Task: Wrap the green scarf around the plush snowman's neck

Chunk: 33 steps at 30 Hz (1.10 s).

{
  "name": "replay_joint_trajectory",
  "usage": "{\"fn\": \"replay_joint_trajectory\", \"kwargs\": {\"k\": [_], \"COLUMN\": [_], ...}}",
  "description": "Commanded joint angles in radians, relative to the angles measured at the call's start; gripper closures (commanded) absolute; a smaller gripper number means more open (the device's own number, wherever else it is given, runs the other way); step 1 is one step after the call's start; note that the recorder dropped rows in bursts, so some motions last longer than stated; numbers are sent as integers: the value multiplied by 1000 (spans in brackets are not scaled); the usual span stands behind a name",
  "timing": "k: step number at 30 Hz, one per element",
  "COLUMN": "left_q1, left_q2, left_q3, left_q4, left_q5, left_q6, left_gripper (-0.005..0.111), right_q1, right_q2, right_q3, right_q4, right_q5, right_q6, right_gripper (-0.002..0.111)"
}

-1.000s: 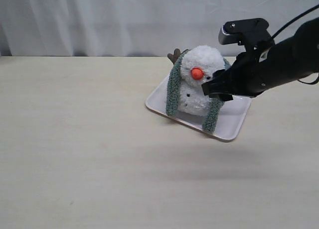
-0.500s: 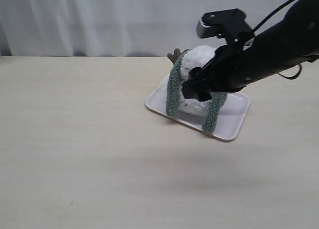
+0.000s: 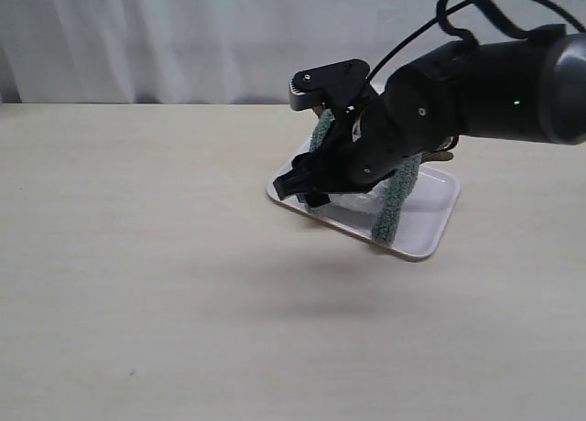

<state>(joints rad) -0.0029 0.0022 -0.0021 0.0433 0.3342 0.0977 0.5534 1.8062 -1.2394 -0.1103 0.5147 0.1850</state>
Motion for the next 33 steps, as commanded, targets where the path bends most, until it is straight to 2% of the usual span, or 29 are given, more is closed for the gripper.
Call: {"fn": "replay_joint_trajectory", "kwargs": {"k": [1,7,12,28,30,32,33], "left_q1": [2,2,2,2,2,2,2], "left_q2": [-2,-2,-2,-2,-2,-2,-2], "left_q3": [2,2,2,2,2,2,2], "left_q4": [-2,-2,-2,-2,-2,-2,-2], "left_q5": [-13,-13,-13,-11,-11,-11,-11], "left_q6": [-2,-2,-2,-2,-2,-2,-2], "left_gripper": [107,107,107,107,107,107,107], "right_q1": [7,26,30,30,30,30,30], "right_q2": [83,206,252,331,331,332,332], "right_q3": [-63,-149,-226,-231,-231,-231,-231], "right_q4": [-17,-67,-269,-272,-272,-298,-299], "right_q5": [9,13,145,24,14,13,13], "right_q6": [43,134,335,387,387,387,387], "right_gripper": [46,46,46,47,56,74,77]}}
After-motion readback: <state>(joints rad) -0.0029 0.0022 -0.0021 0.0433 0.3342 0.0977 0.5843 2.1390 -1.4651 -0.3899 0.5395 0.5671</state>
